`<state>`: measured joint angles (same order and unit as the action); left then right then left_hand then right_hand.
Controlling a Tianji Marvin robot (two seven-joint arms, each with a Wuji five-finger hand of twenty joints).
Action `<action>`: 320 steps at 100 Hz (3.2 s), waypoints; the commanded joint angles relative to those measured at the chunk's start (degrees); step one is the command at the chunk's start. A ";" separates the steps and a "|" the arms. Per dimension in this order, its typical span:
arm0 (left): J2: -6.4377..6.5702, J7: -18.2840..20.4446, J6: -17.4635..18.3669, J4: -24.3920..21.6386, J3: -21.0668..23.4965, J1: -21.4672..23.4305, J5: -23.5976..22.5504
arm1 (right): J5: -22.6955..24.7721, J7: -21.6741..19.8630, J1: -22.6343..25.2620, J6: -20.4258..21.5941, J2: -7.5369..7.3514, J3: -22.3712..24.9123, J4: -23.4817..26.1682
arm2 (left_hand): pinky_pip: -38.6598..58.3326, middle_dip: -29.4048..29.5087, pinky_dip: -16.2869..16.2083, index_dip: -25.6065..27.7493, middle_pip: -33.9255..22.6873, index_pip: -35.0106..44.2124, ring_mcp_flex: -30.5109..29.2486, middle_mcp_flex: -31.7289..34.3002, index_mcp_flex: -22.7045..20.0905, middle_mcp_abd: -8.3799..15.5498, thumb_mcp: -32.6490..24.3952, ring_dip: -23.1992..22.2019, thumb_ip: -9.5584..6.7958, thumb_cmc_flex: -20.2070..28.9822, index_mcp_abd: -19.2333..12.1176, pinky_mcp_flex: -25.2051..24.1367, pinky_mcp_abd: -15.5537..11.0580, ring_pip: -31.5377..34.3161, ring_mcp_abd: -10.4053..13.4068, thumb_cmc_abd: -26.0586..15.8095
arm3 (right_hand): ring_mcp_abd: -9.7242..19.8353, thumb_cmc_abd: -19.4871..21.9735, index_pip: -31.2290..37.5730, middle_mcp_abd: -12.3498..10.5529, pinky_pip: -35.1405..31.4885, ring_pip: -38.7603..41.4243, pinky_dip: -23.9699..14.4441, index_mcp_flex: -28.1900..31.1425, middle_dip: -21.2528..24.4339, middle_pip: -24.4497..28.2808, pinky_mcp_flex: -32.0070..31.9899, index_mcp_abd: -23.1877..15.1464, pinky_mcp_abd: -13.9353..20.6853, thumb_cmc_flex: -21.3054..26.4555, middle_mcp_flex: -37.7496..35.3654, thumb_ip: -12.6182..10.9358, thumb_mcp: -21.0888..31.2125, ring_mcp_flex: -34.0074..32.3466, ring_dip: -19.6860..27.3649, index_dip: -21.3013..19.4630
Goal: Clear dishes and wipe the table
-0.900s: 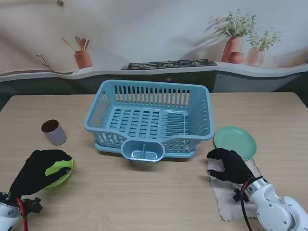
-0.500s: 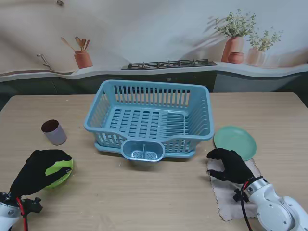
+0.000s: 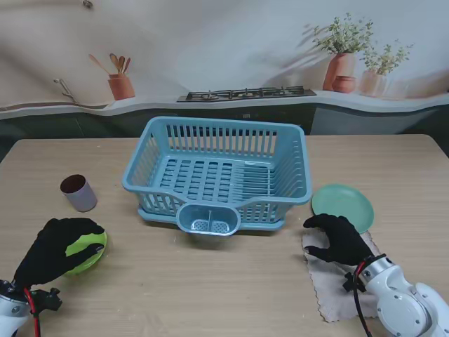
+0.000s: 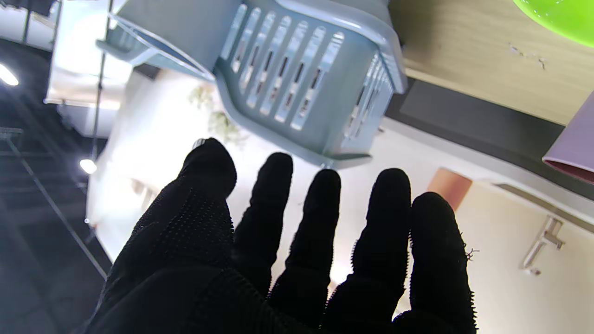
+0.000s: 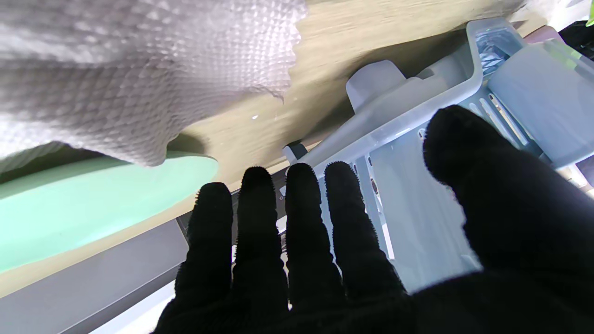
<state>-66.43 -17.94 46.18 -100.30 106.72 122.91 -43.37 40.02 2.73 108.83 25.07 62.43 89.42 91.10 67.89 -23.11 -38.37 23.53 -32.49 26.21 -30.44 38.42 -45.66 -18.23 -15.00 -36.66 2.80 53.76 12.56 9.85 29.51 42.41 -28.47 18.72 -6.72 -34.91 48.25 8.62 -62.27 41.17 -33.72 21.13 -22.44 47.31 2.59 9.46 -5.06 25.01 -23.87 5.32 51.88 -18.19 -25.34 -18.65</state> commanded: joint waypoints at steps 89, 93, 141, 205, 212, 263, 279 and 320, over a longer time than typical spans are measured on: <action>-0.41 -0.93 0.25 -0.51 0.41 1.00 -1.61 | 13.06 2.56 -11.32 -0.18 -2.18 1.49 -11.87 | -1.24 0.02 1.08 -0.09 0.50 -0.25 -0.44 0.21 -0.40 -0.26 -0.34 -0.40 1.69 -0.86 -0.51 -0.83 0.03 -0.47 0.06 -0.70 | 7.68 0.96 -19.60 -3.51 34.25 -28.26 -3.83 -1.33 7.53 -19.43 -8.44 -0.80 9.31 -2.56 12.91 -0.82 -2.38 11.62 11.69 5.67; -0.42 -0.94 0.27 -0.51 0.43 1.03 -1.63 | 13.50 2.64 -11.84 -0.67 -2.28 1.13 -12.47 | -1.25 0.03 1.09 -0.07 0.52 -0.21 -0.45 0.17 -0.47 -0.28 -0.33 -0.41 1.69 -0.87 -0.49 -0.83 0.03 -0.47 0.09 -0.74 | 7.78 1.16 -20.25 -3.64 35.54 -29.47 -4.31 -1.17 7.76 -19.87 -8.32 -0.90 9.46 -2.62 13.10 -0.73 -2.79 11.39 12.16 5.89; -0.39 -0.82 0.14 -0.58 0.40 1.21 -1.62 | 14.29 1.10 -18.26 -7.75 -2.83 -4.84 -17.89 | -1.25 0.02 1.11 -0.09 0.48 -0.20 -0.44 0.25 -0.36 -0.12 -0.33 -0.40 1.70 -0.88 -0.58 -0.87 0.03 -0.52 0.19 -0.66 | 10.43 3.10 -24.57 -5.56 44.33 -36.18 -3.61 -2.13 10.57 -26.16 -6.99 -2.28 9.71 -4.39 13.69 -0.90 -6.63 12.58 12.28 7.57; -0.14 0.40 -0.37 -0.60 0.17 0.98 -1.00 | 14.73 -1.79 -19.04 -15.67 -3.15 -8.73 -19.70 | -1.45 0.05 1.24 -0.12 0.55 -0.21 -0.46 0.26 -0.34 -0.08 -0.30 -0.41 1.72 -0.89 -0.57 -1.04 0.09 -0.60 0.22 -0.81 | 10.81 2.42 -25.42 -5.46 46.52 -38.56 -1.77 -3.47 11.03 -29.60 -6.29 -1.92 10.19 -3.09 13.94 -1.06 -6.37 13.15 11.29 7.40; -0.09 0.67 -0.44 -0.59 0.12 0.92 -0.85 | 14.65 -1.92 -18.83 -15.98 -3.14 -8.71 -19.60 | -1.49 0.06 1.26 -0.13 0.58 -0.23 -0.40 0.22 -0.34 -0.14 -0.29 -0.40 1.72 -0.84 -0.52 -1.12 0.02 -0.64 0.22 -0.87 | 10.80 2.19 -25.43 -5.47 46.56 -38.67 -1.72 -3.57 10.97 -29.82 -6.27 -1.82 10.08 -2.92 13.93 -1.04 -5.98 13.16 11.18 7.34; 0.09 1.46 -0.88 -0.49 -0.26 0.46 -0.36 | 11.86 -3.59 -18.45 -18.58 -2.80 -9.38 -19.38 | -1.49 0.07 1.30 -0.14 0.60 -0.25 -0.43 0.20 -0.37 -0.09 0.07 -0.41 1.73 -0.64 -0.62 -1.13 0.00 -0.64 0.24 -1.30 | 10.24 4.93 -22.97 -5.37 42.88 -34.75 -5.68 -3.16 9.25 -26.14 -7.47 -0.78 7.73 4.72 13.39 -0.66 2.41 11.80 10.37 6.33; 0.13 1.63 -0.91 -0.45 -0.31 0.37 -0.30 | 10.65 -3.81 -18.05 -19.08 -2.59 -9.28 -18.90 | -1.50 0.07 1.30 -0.12 0.59 -0.20 -0.44 0.25 -0.37 -0.09 0.34 -0.41 1.73 -0.46 -0.68 -1.14 0.03 -0.65 0.28 -1.47 | 10.02 10.04 -18.56 -5.47 40.12 -28.96 -9.49 -1.97 7.39 -19.56 -7.68 -0.92 6.42 14.91 13.48 -0.01 2.56 10.65 11.32 6.72; 0.19 1.91 -1.09 -0.44 -0.46 0.23 -0.09 | 10.77 0.58 -18.23 -16.50 -2.09 -8.37 -19.05 | -1.52 0.09 1.33 -0.17 0.62 -0.24 -0.42 0.27 -0.41 -0.12 1.04 -0.40 1.61 -0.09 -0.71 -1.17 0.04 -0.69 0.19 -1.84 | 5.18 17.47 -14.14 -2.02 29.97 -20.08 0.66 5.69 5.96 -16.10 0.16 0.16 -2.47 28.00 6.50 0.71 9.96 6.32 10.27 7.85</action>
<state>-66.31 -16.79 45.28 -100.43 106.37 123.12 -43.63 50.14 3.31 90.13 7.33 60.11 80.91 72.33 67.76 -23.11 -38.24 23.54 -32.34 26.21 -30.44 38.42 -45.66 -18.23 -15.00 -36.66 2.80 53.76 12.56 9.36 29.51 41.89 -28.46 18.70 0.09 -23.15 25.15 5.17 -26.82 20.67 -35.60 19.16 -15.17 28.90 0.95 10.43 -3.68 47.23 -15.22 5.46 58.01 -10.55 -14.47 -8.50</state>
